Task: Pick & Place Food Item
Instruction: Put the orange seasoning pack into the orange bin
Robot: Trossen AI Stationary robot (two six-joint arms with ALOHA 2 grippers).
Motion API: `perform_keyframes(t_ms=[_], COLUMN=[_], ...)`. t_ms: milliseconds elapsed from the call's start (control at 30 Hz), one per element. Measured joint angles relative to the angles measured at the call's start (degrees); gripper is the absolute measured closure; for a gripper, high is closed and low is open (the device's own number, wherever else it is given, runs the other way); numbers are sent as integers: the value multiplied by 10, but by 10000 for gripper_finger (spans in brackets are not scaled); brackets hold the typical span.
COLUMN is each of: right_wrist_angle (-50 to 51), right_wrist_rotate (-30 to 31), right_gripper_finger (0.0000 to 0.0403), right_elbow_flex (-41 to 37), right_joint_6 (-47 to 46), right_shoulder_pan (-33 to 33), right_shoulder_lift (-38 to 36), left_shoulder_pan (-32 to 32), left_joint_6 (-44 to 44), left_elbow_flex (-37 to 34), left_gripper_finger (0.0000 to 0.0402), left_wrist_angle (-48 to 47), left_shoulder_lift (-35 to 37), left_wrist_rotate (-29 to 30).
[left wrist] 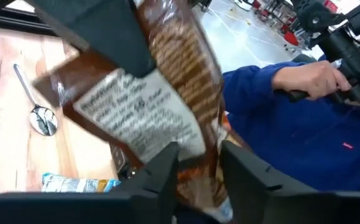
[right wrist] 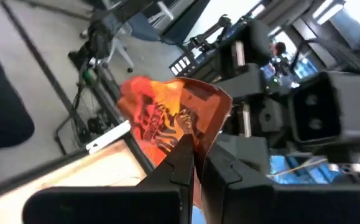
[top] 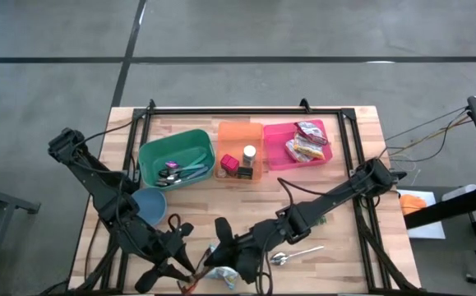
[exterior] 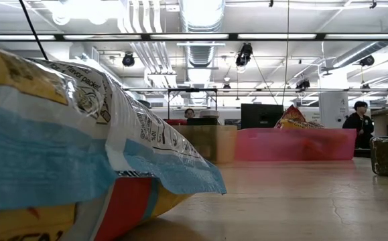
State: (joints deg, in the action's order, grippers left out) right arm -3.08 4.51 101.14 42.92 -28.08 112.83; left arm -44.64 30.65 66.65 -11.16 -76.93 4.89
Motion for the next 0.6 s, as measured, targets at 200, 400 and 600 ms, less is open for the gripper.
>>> perform_keyframes(t_ms=[200, 400, 600], right_wrist_angle=[8, 31, 91], right_wrist_rotate=[0, 16, 122], right_gripper_finger=[395, 395, 395], right_elbow_flex=[0, 2, 10], right_joint_6=[-84, -167, -235], right_shoulder_pan=[-1, -1, 8], right_shoulder_lift=[-9, -10, -24], left_shoulder_pan=[0, 1, -1], left_joint_6=[27, 94, 149], left_elbow_flex=[14, 42, 44], left_gripper_finger=[214, 196, 196], left_wrist_angle=[-27, -151, -242], left_shoulder_lift=[5, 33, 76], left_wrist_rotate=[0, 57, 129])
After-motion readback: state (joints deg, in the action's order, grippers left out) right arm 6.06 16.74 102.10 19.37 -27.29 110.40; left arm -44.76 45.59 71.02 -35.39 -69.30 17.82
